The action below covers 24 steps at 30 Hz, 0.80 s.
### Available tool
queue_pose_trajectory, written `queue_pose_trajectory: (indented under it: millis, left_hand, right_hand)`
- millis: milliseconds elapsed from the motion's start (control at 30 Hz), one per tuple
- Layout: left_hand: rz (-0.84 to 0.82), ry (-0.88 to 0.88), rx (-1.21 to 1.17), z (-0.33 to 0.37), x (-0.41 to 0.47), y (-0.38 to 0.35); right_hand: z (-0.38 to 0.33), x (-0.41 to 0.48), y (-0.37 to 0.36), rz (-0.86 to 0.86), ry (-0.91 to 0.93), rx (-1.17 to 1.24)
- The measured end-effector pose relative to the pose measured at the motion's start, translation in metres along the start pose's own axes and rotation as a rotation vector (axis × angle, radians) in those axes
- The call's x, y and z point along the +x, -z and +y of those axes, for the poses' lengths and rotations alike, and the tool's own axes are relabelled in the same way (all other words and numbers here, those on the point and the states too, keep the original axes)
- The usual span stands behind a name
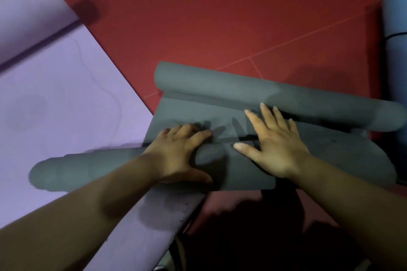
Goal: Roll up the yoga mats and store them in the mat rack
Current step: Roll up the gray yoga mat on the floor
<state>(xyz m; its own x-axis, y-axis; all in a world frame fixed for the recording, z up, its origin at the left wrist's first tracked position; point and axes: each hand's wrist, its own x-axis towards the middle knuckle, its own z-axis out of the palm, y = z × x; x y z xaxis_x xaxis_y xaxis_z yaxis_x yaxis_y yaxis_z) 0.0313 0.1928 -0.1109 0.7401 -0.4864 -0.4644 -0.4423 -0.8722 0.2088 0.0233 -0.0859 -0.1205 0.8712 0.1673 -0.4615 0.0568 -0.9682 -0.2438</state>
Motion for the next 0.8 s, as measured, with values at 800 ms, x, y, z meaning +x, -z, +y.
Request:
queue_pose_trajectory:
  millis: [800]
  left_hand:
    - [0.301,0.251,0.074,0.002,0.022,0.002]
  right_hand:
    - [0.003,0.044,0.029,0.127,-0.068,0.041]
